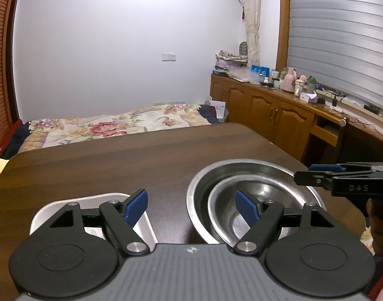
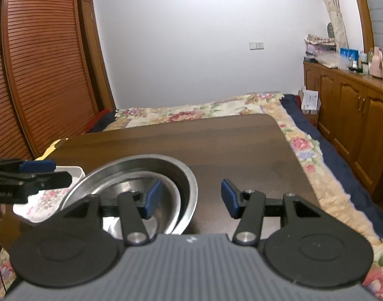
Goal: Organize plates and bowls
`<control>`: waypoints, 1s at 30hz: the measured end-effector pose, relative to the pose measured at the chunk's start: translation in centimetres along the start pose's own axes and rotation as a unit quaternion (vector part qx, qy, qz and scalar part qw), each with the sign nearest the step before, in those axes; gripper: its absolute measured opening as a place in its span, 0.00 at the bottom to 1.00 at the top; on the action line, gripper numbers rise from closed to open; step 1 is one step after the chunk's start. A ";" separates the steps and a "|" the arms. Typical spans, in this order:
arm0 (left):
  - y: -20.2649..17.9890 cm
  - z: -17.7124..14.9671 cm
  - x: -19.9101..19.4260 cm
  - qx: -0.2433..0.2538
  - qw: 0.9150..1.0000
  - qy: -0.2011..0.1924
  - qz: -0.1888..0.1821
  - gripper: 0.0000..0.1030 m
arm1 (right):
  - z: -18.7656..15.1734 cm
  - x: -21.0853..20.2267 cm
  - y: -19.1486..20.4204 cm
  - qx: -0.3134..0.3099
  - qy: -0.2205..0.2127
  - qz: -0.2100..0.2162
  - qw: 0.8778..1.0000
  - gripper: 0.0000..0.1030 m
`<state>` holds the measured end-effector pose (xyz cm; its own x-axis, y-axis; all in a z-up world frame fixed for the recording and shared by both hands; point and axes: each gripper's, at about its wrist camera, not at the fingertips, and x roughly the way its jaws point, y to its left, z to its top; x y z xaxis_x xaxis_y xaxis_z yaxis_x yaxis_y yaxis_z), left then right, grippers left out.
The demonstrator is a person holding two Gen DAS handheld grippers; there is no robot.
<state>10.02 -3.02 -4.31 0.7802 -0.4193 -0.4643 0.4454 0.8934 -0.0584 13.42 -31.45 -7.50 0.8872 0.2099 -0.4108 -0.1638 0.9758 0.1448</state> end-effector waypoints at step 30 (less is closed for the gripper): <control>-0.3 -2.4 1.7 -0.028 0.999 0.027 -0.020 0.44 | -2.1 2.5 0.9 0.031 0.016 0.019 0.999 0.50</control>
<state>10.12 -3.64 -7.19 0.7372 -0.4461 -0.5075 0.4488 0.8847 -0.1258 14.55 -29.89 -10.27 0.8666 0.2493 -0.4323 -0.1688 0.9616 0.2163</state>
